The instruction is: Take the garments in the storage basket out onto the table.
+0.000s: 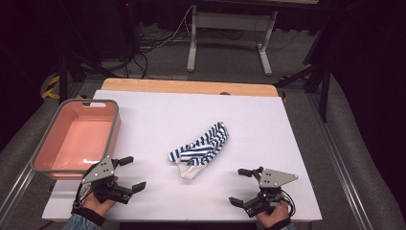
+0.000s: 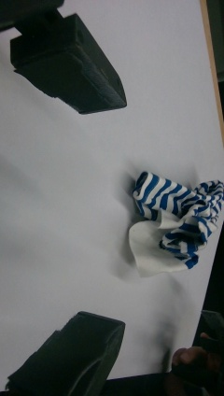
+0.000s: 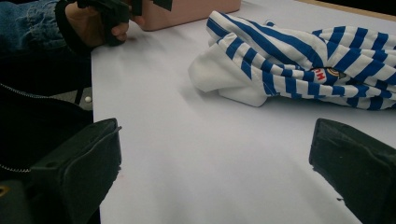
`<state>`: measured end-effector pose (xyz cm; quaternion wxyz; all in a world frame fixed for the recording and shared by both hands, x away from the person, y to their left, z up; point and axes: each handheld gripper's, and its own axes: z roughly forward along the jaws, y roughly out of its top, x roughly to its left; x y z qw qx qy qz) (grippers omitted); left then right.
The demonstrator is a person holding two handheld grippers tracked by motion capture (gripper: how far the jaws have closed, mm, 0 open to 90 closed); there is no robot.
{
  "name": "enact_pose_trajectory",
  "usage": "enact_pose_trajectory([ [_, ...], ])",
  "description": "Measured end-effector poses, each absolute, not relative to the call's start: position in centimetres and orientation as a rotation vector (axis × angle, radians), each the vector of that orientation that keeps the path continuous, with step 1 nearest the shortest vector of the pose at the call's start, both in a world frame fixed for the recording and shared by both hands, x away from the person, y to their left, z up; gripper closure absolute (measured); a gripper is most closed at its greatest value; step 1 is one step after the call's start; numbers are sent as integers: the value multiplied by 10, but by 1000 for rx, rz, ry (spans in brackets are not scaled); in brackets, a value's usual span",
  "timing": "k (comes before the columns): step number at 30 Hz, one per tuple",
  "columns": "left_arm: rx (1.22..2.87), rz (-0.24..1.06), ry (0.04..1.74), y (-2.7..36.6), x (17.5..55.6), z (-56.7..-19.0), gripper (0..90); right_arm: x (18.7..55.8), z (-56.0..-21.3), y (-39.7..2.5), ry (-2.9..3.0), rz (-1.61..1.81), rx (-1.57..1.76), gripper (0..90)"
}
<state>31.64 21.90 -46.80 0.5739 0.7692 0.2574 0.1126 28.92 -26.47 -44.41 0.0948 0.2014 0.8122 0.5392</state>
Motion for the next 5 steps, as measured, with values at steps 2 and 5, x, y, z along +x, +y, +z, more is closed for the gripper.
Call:
enact_pose_trajectory([
  [2,1784,252,614,221,317,-468,1,289,-444,-265,2407,1600,597,30],
  [5,1777,254,621,221,317,-468,1,290,-444,-265,2403,1600,600,29],
])
